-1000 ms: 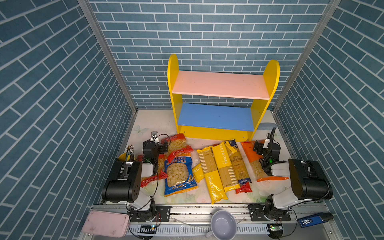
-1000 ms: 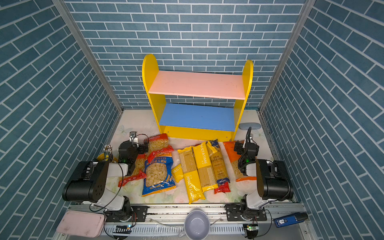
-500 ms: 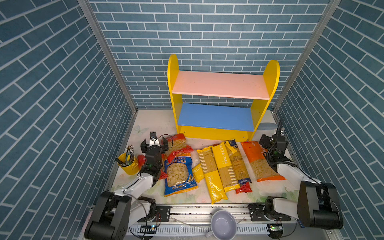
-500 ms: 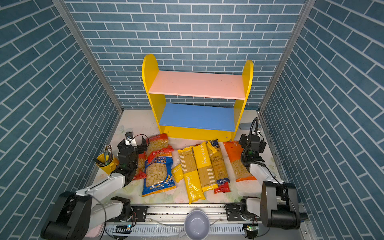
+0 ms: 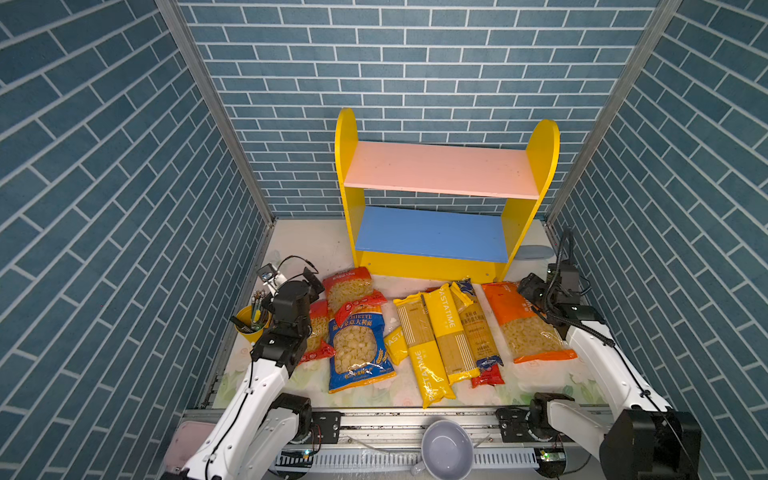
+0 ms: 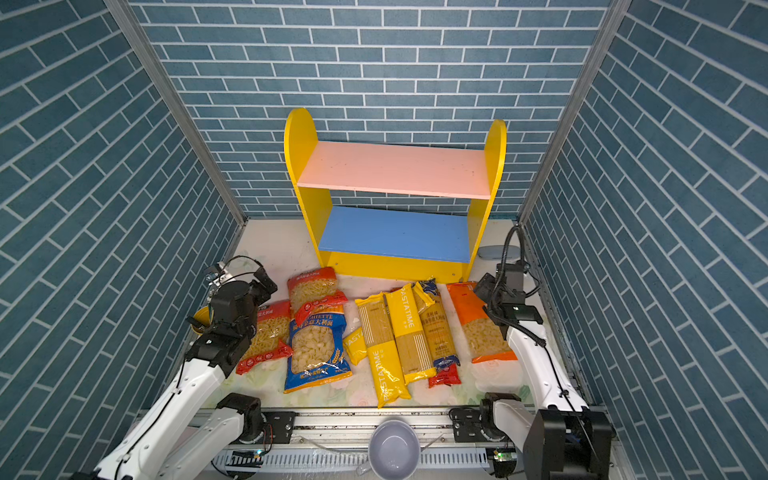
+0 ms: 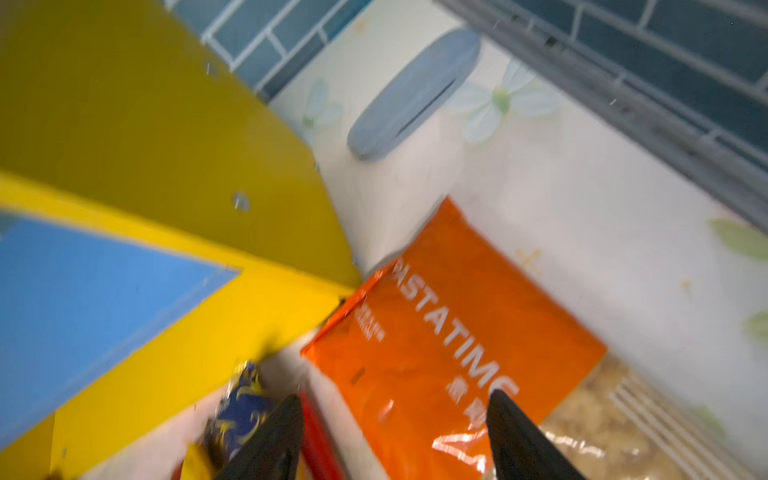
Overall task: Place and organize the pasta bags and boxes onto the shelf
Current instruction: 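Reach both grippers down toward the yellow PASTATIME spaghetti packs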
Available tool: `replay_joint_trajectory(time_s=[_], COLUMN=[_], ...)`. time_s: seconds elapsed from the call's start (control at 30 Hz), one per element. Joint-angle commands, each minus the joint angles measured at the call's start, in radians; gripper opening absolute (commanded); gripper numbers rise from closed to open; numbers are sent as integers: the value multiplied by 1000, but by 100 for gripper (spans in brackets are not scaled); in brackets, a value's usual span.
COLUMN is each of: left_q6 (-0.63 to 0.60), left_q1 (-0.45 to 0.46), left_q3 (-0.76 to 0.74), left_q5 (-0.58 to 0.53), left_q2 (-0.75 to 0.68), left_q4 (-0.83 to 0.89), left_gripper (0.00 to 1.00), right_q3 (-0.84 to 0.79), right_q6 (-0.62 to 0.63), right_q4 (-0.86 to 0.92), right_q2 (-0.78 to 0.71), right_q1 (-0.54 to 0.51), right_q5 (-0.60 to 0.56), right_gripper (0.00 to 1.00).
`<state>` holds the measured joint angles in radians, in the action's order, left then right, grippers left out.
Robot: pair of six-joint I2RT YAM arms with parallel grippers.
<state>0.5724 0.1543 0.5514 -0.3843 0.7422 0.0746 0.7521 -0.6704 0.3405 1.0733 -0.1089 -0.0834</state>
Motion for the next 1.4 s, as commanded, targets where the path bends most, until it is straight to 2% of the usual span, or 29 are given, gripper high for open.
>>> replay_joint_trajectory(time_s=[0.0, 0.07, 0.13, 0.2, 0.27, 0.37, 0.47, 0.57, 0.63, 0.67, 0.77, 0.87, 0.93, 1.07, 1.17, 1.3, 1.37], left_q6=[42, -8, -50, -53, -37, 35, 97, 142, 191, 223, 247, 252, 269, 256, 245, 206, 202], left_q1=[-41, -1, 81, 222, 347, 496, 625, 731, 755, 756, 772, 792, 792, 792, 794, 795, 795], left_q3=[23, 115, 196, 225, 229, 211, 187, 163, 132, 116, 113, 99, 87, 128, 143, 143, 143], left_q5=[302, 336, 324, 226, 143, 110, 117, 146, 216, 245, 280, 293, 313, 319, 332, 338, 342], left_q2=[-26, 46, 111, 124, 126, 153, 218, 298, 348, 378, 443, 484, 514, 580, 600, 602, 614], left_q4=[130, 265, 383, 454, 482, 483, 417, 306, 196, 151, 87, 32, -10, 24, 21, -4, -19], left_gripper=[80, 75, 72, 72, 72, 73, 74, 76, 76, 76, 76, 76, 76, 76, 75, 64, 62], right_q3=[102, 135, 164, 183, 194, 192, 182, 158, 114, 77, 22, 75, 57, -33, -41, -51, -53], right_q6=[-31, -62, -92, -105, -103, -97, -135, -141, -122, -118, -90, 20, 55, 58, 82, 97, 98], right_q4=[182, 202, 211, 221, 223, 209, 202, 202, 215, 205, 231, 375, 397, 277, 231, 172, 142], right_q2=[15, 47, 67, 85, 124, 193, 226, 214, 188, 165, 86, 78, 75, 74, 122, 181, 211], right_q1=[-159, -268, -364, -441, -482, -548, -630, -640, -609, -568, -455, -430, -404, -318, -309, -307, -306], right_q5=[-47, -73, -103, -113, -43, 122, 165, 243, 299, 364, 485, 452, 438, 530, 567, 597, 614], right_gripper=[71, 71, 71, 70, 65, 56, 44, 42, 42, 42, 44, 51, 54, 57, 58, 58, 57])
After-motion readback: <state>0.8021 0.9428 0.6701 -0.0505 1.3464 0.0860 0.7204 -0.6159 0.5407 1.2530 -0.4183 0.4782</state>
